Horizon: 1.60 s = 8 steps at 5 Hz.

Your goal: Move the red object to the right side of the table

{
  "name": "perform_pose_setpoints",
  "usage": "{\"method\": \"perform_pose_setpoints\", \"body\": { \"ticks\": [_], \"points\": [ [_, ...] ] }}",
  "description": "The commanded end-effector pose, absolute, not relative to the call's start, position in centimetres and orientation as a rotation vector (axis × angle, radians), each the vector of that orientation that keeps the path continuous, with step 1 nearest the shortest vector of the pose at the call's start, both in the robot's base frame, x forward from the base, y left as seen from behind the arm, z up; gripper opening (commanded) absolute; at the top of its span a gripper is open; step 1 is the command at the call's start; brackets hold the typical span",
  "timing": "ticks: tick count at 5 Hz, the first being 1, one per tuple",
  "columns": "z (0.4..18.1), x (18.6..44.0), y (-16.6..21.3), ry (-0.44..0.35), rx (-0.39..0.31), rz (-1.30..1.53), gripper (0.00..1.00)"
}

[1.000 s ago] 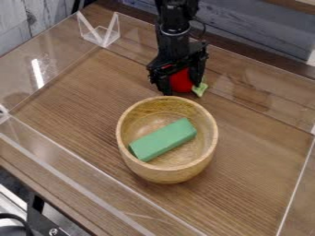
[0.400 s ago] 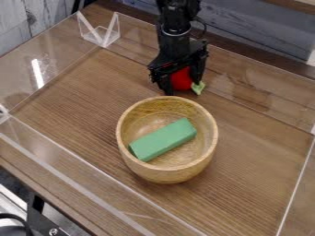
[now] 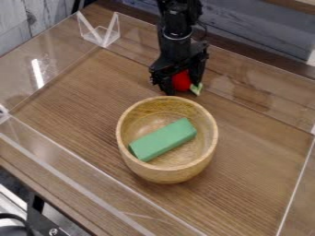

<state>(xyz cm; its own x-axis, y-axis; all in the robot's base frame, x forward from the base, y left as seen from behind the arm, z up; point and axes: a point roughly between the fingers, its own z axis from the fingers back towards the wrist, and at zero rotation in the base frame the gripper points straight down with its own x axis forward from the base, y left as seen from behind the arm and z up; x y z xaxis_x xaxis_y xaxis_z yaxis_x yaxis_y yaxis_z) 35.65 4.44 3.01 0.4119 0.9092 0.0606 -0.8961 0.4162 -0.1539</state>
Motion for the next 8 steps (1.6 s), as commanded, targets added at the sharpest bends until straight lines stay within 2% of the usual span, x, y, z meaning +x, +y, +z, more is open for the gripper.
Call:
{"method": "perform_pose_setpoints", "body": {
  "ticks": [1,2,3,4,6,8],
  "points": [
    [6.5,36.4,4.1,-0.215,-0.146,1.111,0.0],
    [8.9,36.5,3.6,-0.228,-0.191,1.091,0.0],
    [10.9,36.8,1.0,-0.231,-0.23,1.015,0.0],
    [11.5,36.5,-1.9,-0.227,-0.241,0.955,0.0],
    [10.1,35.6,-8.7,-0.211,-0.227,0.829,0.0],
    [8.0,35.3,-11.9,-0.208,-0.192,0.765,0.0]
  ]
}}
